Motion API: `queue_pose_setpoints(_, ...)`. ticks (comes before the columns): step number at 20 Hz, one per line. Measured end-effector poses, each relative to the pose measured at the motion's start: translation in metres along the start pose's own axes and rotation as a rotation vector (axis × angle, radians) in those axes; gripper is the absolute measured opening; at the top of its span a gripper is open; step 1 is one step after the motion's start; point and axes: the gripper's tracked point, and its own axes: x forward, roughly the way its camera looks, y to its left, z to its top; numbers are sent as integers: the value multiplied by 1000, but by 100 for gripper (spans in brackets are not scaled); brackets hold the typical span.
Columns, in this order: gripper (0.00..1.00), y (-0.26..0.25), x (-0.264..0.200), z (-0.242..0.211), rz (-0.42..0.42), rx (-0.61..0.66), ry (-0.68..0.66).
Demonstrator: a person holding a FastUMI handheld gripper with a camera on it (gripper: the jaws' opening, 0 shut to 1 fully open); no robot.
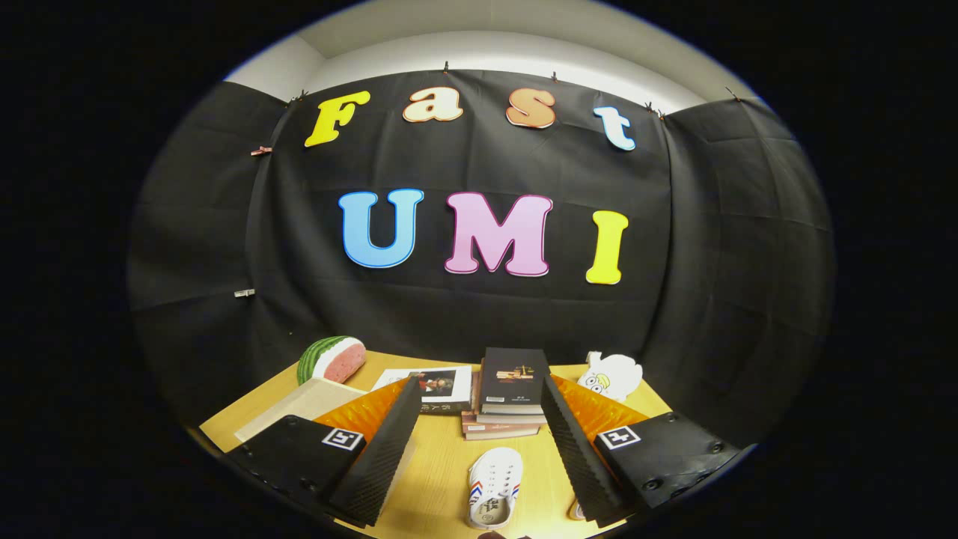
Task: Open the storage box then place both shoes into the box .Put the left shoe in first, then the right shoe, with the right side of both shoes facing outward in a uniform manner.
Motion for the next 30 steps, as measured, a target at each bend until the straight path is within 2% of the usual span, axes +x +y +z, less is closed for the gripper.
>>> queue_pose_setpoints(4,97,9,9,-9,34,58,64)
queue_pose_setpoints(7,98,29,17,-19,130,121,131)
queue_pose_setpoints(11,99,64,19,-42,290,317,293)
queue_pose_setpoints(17,98,98,24,-109,426,522,588)
queue_pose_setpoints(23,98,112,21,-177,484,595,812)
queue_pose_setpoints(27,98,139,8,-193,580,713,915)
queue_pose_setpoints(30,96,151,10,-213,588,727,970)
